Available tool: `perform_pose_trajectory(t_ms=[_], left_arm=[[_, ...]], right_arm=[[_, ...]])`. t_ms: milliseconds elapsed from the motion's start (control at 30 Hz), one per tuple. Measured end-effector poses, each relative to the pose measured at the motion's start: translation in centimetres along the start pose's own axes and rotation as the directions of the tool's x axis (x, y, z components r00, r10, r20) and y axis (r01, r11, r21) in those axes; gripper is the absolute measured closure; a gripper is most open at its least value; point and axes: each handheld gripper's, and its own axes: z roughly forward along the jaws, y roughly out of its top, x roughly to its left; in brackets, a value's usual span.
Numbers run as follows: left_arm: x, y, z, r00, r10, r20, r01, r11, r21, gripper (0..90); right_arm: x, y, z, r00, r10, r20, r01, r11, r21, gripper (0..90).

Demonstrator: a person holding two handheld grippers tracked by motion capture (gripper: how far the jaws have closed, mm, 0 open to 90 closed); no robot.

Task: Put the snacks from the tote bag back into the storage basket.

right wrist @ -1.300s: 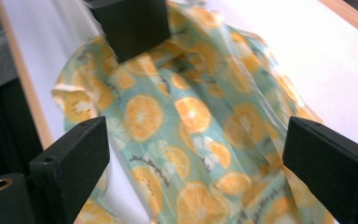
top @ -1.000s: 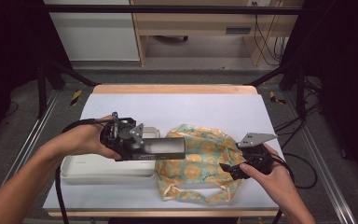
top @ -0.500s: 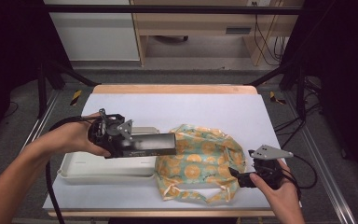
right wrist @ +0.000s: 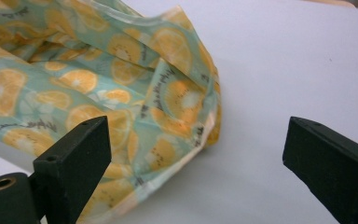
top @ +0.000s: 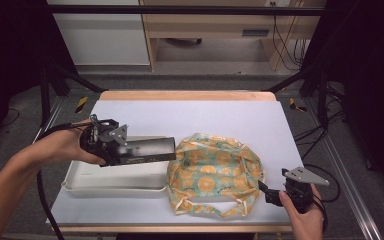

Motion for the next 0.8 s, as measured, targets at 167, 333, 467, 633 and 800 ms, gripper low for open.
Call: perform_pose_trajectory(t_ms=[167, 333, 467, 633, 800], left_arm=[[0.5, -0.8, 0.4, 1.0000, 0.001, -0.005, -0.001, 1.0000, -0.005, 43.4], [0.8, -1.7, 1.2, 1.0000, -0.005, 0.003, 0.005, 0.9999, -0.009, 43.4], [0.7, -2.5, 2.0, 0.9999, -0.012, 0.010, 0.012, 0.9999, 0.000, 43.5], [0.8, -3.5, 2.7, 0.9997, -0.011, 0.020, 0.011, 0.9999, 0.001, 43.5], [0.6, -4.1, 3.3, 0.9995, -0.007, 0.031, 0.007, 1.0000, 0.003, 43.5]], right_arm=[[-0.6, -1.1, -0.1, 0.9987, 0.050, 0.010, -0.050, 0.998, -0.023, 8.2], [-0.7, -1.8, 0.3, 0.9979, 0.053, 0.038, -0.052, 0.999, -0.007, 7.6], [-0.6, -1.9, 0.3, 0.9965, 0.072, 0.043, -0.072, 0.997, -0.011, 6.2], [-0.9, -2.1, 0.1, 0.9952, 0.068, 0.071, -0.068, 0.998, -0.004, 6.0], [-1.3, -2.4, 0.1, 0.9933, 0.080, 0.083, -0.080, 0.997, 0.000, 6.0]])
